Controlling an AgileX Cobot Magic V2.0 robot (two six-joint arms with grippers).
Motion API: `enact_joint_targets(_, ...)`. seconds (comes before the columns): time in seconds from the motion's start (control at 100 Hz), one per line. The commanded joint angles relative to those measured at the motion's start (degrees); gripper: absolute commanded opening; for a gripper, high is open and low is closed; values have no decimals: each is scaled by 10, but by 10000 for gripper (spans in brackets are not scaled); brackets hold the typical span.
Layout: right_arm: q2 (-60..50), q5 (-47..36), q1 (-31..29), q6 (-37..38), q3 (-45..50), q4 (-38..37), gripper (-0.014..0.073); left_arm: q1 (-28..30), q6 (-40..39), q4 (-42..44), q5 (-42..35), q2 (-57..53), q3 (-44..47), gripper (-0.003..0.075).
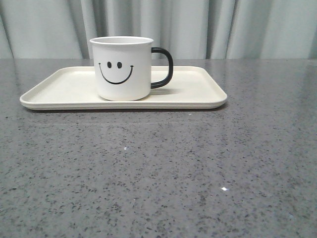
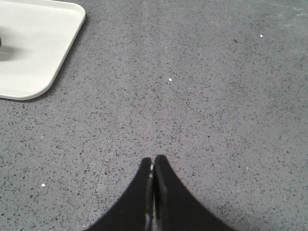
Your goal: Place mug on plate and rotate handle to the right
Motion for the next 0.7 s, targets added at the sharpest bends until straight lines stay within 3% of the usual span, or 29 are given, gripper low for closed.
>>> enact_joint_targets(0.0,0,-34,-3,-3,-15,5,-66,-4,-6,0,-50,-17,6,-20)
enact_joint_targets(0.26,-1,-60,2,-3,-15,0,-66,-4,-6,0,-50,-17,6,-20)
enact_joint_targets(0.44,-15,-109,39,1,-3,-43,-66,-4,-6,0,-50,-17,6,-20)
enact_joint_targets(0.69,-94,-248,73,73,122,-76,-66,-4,-6,0,-50,-17,6,-20)
